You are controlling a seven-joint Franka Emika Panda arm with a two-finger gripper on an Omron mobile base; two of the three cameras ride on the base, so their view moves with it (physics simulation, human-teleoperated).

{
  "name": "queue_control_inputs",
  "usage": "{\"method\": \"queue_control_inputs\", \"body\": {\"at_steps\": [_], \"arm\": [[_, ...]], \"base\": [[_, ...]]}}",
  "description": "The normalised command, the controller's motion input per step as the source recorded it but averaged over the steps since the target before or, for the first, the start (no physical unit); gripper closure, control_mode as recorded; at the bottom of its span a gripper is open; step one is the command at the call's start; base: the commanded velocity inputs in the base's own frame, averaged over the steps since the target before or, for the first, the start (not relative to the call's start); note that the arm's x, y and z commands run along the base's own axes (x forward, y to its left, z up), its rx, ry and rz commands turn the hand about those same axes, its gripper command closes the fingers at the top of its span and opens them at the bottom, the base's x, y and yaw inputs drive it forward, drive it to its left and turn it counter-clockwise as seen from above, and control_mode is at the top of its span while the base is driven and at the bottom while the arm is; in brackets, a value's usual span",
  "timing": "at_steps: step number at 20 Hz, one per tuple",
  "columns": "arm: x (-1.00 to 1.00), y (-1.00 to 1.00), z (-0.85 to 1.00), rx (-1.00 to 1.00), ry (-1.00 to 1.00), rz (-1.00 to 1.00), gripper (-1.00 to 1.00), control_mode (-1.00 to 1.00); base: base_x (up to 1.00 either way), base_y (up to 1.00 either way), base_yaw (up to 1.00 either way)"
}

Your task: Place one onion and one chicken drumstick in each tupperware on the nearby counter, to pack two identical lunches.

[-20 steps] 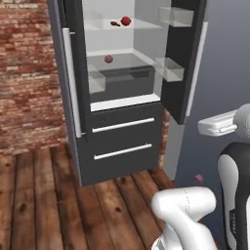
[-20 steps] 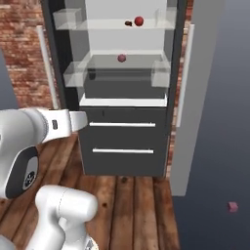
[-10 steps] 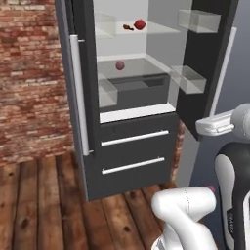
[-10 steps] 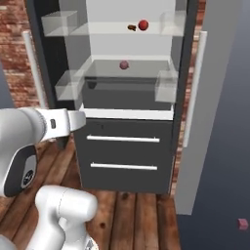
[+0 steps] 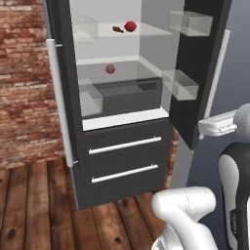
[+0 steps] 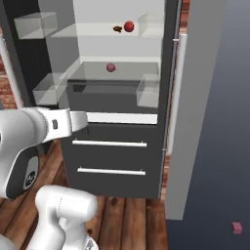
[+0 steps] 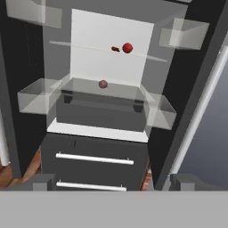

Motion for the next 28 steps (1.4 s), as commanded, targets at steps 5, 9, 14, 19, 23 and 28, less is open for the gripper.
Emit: {"method": "queue_control_inputs", "body": {"at_steps": [5, 9, 14, 19, 23, 28], "arm": [[0.0, 0.0, 0.0, 0.0, 0.0, 0.0, -1.0, 1.0], [0.0, 0.0, 0.0, 0.0, 0.0, 0.0, -1.0, 1.0], [0.0, 0.0, 0.0, 0.0, 0.0, 0.0, -1.0, 1.0], [0.0, 0.0, 0.0, 0.0, 0.0, 0.0, -1.0, 1.0], [0.0, 0.0, 0.0, 0.0, 0.0, 0.0, -1.0, 1.0], [0.0, 0.0, -0.16, -0.02, 0.21, -0.01, -1.0, -1.0]], "base": [[0.88, 0.0, 0.0], [1.0, 0.0, 0.0], [0.96, 0.0, 0.0], [0.82, -0.02, 0.0], [0.39, -0.03, 0.0], [0.0, 0.0, 0.0]]}}
